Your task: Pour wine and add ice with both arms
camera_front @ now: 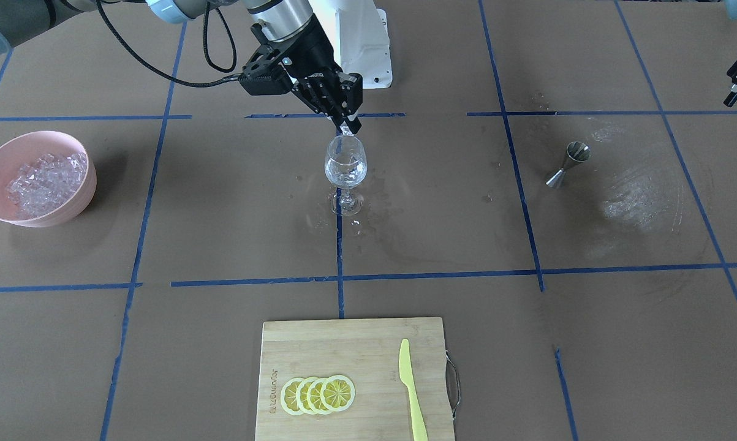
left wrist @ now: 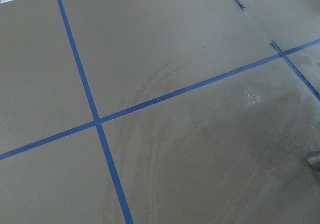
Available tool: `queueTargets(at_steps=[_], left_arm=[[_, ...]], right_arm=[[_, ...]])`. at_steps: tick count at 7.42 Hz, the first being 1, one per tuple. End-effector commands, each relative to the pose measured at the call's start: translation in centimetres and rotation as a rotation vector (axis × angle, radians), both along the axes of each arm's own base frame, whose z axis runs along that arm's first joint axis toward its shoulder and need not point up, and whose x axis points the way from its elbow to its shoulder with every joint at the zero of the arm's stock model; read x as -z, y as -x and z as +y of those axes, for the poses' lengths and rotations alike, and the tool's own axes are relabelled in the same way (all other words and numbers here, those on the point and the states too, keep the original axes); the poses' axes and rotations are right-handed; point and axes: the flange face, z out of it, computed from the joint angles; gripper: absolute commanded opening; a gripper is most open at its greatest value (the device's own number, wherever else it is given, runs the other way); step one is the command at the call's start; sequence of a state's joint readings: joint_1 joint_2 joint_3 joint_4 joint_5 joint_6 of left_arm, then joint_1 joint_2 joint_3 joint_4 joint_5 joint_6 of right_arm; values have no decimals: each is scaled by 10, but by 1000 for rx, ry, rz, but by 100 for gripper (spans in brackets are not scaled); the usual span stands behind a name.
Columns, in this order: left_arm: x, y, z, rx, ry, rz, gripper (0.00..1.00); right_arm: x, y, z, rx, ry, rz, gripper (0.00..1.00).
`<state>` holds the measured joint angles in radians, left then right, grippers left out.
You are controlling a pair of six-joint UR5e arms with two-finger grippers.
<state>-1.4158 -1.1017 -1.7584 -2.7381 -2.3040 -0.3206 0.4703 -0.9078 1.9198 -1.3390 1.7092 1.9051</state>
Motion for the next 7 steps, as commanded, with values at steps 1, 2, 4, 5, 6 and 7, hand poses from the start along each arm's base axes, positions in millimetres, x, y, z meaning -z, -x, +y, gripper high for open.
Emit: queueTargets(at_steps=[1, 2, 4, 5, 6, 7], left_arm=[[-2, 1, 4, 0, -5, 1, 100], [-1, 1, 4, 1, -7, 0, 100], [-4, 1, 5, 1, -2, -2, 100], [-6, 0, 4, 1, 0, -2, 100], [-7, 0, 3, 0, 1, -3, 100], [-9, 0, 0, 1, 1, -4, 100]], right_arm=[[-2, 19, -12, -16, 5, 26, 100], [-1, 18, -12, -16, 0, 25, 100], [-9, -12, -30, 8, 13, 24, 100], [-35, -55, -45, 35, 48, 24, 100], [-55, -96, -52, 67, 6, 41, 100], [-86, -137, -63, 85, -2, 72, 100]])
